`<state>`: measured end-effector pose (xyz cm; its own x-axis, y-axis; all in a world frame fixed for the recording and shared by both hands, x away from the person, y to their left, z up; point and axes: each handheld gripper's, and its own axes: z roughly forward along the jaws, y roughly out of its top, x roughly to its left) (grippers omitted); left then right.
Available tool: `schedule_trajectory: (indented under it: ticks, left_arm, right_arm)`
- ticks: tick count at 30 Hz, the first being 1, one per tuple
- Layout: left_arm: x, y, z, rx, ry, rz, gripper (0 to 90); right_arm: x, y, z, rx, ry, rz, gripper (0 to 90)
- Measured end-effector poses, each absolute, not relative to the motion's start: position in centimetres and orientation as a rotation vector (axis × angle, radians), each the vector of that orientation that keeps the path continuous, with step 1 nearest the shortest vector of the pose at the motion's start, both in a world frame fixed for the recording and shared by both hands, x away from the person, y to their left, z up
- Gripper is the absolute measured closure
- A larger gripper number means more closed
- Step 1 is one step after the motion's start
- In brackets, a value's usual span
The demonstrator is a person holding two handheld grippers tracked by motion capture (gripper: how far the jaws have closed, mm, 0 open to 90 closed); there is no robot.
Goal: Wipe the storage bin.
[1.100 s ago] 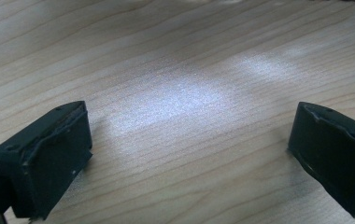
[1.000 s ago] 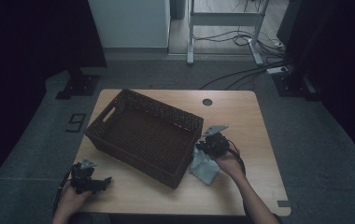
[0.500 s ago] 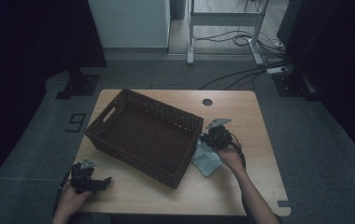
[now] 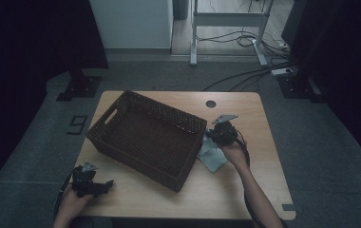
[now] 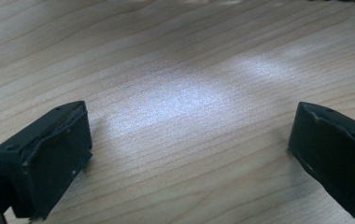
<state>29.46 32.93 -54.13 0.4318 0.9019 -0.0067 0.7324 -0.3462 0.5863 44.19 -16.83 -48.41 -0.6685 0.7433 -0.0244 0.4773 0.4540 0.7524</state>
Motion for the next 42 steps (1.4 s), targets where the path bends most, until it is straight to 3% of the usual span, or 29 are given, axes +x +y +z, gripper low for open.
schedule_trajectory:
  ticks: [15,42]
  left_arm:
    - [29.5,32.9,-54.1,2.176,1.373,0.437,0.0]
    - [29.5,32.9,-54.1,2.176,1.374,0.437,0.0]
  right_arm:
    - [45.2,-16.2,-51.6,1.056,2.428,0.934,82.7]
    - [42.4,-15.0,-51.6,0.942,2.52,0.931,82.3]
